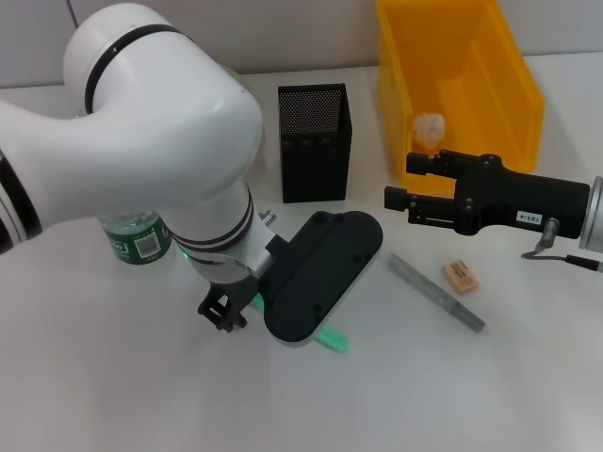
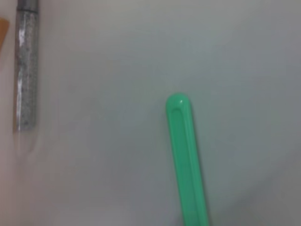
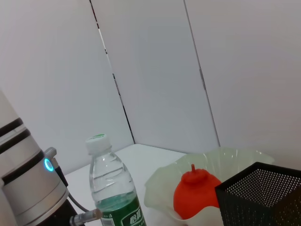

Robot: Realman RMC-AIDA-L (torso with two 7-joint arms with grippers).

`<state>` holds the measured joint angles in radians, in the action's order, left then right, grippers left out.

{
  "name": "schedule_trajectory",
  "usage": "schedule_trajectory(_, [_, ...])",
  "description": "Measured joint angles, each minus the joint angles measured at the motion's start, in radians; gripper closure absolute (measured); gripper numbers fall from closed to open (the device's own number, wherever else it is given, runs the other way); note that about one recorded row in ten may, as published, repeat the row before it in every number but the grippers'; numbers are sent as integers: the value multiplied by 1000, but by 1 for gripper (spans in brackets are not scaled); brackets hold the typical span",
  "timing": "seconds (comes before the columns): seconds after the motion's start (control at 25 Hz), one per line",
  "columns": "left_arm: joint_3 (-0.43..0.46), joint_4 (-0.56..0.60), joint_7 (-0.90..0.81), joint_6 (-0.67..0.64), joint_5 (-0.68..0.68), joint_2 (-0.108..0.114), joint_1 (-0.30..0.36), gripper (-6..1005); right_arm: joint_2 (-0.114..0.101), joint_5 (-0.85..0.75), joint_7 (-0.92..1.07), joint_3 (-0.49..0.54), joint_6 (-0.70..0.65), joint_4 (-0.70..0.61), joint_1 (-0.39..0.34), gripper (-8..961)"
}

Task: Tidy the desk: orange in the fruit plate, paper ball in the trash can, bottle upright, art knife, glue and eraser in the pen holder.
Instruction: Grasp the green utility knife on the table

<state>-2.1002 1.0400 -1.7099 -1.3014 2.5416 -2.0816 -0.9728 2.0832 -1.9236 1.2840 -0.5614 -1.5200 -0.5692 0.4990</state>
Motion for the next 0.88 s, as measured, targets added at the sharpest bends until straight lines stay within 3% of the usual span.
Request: schedule_trajectory(0.88, [5, 0, -32, -24, -1, 0, -7, 617, 0, 0, 0, 0, 0, 0, 3, 214])
